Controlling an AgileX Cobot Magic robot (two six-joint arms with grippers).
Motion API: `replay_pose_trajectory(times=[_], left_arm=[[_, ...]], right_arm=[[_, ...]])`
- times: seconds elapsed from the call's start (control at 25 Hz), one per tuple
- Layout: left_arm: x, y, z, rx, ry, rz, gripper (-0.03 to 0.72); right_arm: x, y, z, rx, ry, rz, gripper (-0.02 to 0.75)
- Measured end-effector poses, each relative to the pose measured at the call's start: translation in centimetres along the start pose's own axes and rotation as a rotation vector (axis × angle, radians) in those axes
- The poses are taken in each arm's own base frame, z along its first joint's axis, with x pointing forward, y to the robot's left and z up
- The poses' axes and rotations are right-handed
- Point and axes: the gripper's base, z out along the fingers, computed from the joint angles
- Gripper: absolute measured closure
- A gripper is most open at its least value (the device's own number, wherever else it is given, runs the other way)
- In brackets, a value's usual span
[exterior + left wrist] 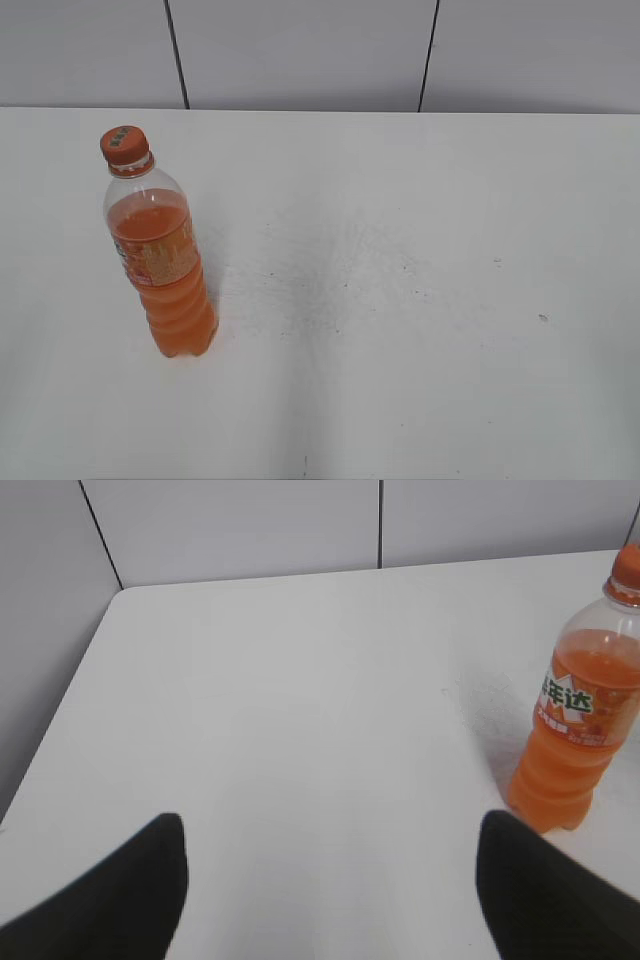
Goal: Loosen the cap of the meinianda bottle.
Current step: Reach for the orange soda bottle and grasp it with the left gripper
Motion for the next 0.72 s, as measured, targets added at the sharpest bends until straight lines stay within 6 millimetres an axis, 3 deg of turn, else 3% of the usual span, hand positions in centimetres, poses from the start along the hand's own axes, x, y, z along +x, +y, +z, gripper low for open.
replay_pose_trajectory(times=[0.72], left_arm=[[-0.70, 0.31, -0.18, -0.034, -0.069, 0.022, 0.185]], right_arm=[[0.01, -0.02, 0.00, 0.002, 0.001, -0.001, 0.174]])
